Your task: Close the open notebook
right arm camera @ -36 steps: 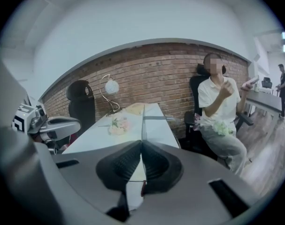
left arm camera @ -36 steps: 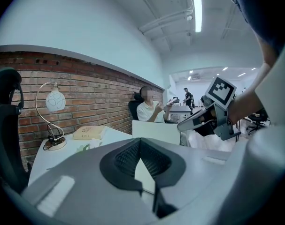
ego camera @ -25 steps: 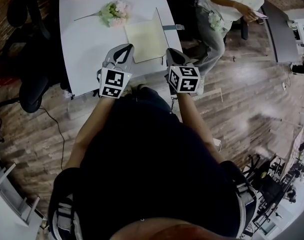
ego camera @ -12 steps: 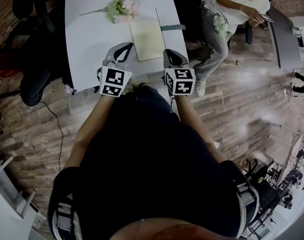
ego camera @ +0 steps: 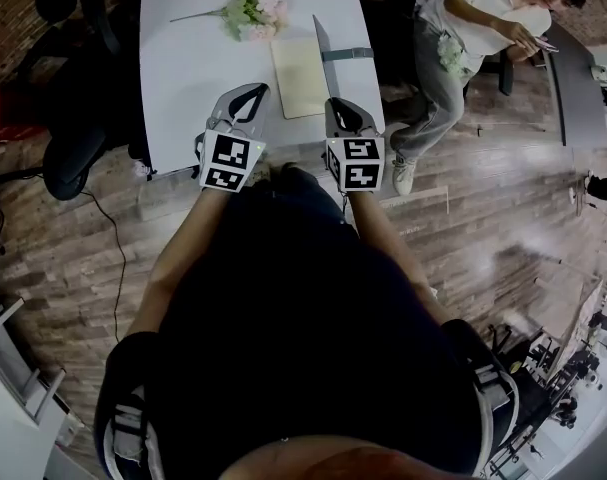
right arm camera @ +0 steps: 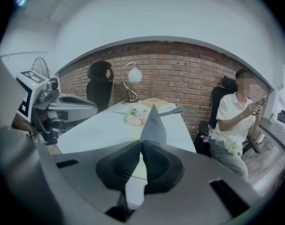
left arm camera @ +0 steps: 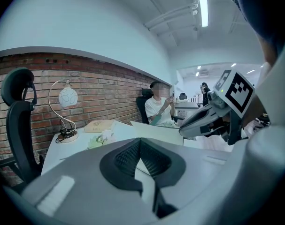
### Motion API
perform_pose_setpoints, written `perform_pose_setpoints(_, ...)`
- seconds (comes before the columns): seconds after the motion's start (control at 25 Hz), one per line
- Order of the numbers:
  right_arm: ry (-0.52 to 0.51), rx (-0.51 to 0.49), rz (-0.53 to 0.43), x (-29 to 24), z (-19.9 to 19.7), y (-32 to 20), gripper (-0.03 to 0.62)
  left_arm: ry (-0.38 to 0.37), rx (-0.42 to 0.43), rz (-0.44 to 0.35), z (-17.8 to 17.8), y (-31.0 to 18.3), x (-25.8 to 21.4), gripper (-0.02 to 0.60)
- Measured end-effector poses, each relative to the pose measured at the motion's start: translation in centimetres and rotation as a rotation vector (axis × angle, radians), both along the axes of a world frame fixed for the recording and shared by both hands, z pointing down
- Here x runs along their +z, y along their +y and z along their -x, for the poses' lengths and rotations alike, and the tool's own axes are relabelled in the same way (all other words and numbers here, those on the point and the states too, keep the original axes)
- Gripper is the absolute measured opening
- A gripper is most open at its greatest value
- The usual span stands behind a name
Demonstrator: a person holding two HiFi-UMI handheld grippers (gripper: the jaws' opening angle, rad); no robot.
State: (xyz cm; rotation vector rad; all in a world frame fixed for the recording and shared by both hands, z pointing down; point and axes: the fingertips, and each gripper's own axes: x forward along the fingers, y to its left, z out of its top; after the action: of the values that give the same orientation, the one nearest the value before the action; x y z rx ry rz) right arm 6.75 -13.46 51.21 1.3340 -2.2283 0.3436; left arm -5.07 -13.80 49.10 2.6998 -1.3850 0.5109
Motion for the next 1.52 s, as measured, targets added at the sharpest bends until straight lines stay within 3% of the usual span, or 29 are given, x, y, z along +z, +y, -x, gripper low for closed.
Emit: perform_pose_setpoints(1.52, 0.144, -0.178, 0.033, 4.7, 5.3, 0.8, 0.021, -0.033, -0.081, 0.036, 3.5, 1.2, 1.3, 0.006)
